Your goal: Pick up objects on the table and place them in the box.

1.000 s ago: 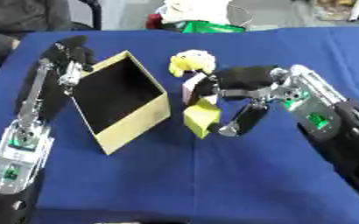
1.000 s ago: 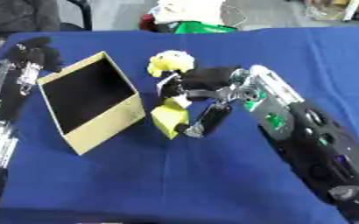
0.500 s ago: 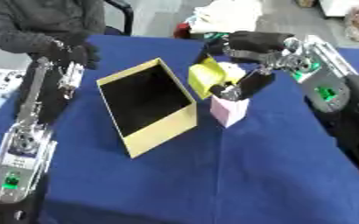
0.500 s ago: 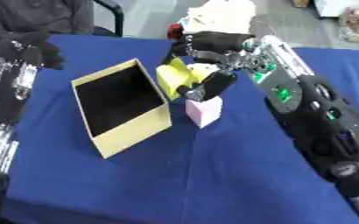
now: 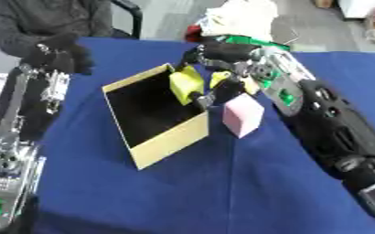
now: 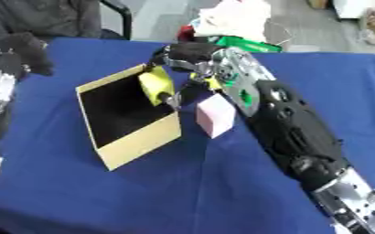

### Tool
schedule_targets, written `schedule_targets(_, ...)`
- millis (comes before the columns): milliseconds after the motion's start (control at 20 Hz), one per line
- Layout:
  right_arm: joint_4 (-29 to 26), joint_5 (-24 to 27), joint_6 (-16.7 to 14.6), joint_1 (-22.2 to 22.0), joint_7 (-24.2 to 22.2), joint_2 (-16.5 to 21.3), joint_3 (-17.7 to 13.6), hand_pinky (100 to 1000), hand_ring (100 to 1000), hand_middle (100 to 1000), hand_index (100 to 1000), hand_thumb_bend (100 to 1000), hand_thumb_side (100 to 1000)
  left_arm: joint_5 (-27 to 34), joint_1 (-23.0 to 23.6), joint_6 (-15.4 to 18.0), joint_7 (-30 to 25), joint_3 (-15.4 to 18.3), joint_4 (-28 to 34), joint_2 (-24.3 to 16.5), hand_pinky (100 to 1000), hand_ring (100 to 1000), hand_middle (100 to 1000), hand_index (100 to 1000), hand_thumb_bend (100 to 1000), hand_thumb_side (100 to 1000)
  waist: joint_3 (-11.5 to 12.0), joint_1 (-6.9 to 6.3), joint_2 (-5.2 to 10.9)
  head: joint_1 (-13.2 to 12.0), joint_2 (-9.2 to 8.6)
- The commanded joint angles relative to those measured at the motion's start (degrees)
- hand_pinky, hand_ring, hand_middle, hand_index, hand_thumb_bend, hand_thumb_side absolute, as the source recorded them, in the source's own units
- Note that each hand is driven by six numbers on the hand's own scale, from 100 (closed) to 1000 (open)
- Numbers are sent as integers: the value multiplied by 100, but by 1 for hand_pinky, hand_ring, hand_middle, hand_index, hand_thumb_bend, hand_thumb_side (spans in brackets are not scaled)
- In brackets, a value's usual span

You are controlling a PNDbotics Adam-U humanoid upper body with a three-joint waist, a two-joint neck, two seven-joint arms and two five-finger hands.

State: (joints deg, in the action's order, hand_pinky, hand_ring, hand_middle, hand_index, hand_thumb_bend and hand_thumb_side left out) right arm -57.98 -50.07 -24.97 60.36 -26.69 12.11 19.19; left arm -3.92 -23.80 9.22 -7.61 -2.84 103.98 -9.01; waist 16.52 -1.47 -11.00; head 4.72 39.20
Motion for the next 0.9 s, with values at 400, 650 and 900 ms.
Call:
schedule_targets(400,-102,-579,-133,149,301,-155,-3,843,883,798,983,480,520,50,-109,8,-79,-38,128,11,634,645,625,822,125,659,-71,-14,93,17,-50)
schedule_targets(650,-368,-467,83,188,503,-27,-72,839,877,792,978,504,551,39,-90,7,-78,-32,115,-4,634,645,625,822,125,660,-173,-7,109,-23,-34)
schedule_targets(900,-598,45,284,109,467,381,-206,839,892,784,954,449,524,7,-41,4,-52,6,97,-54,634,645,624,821,126,663,-381,9,131,-115,-27)
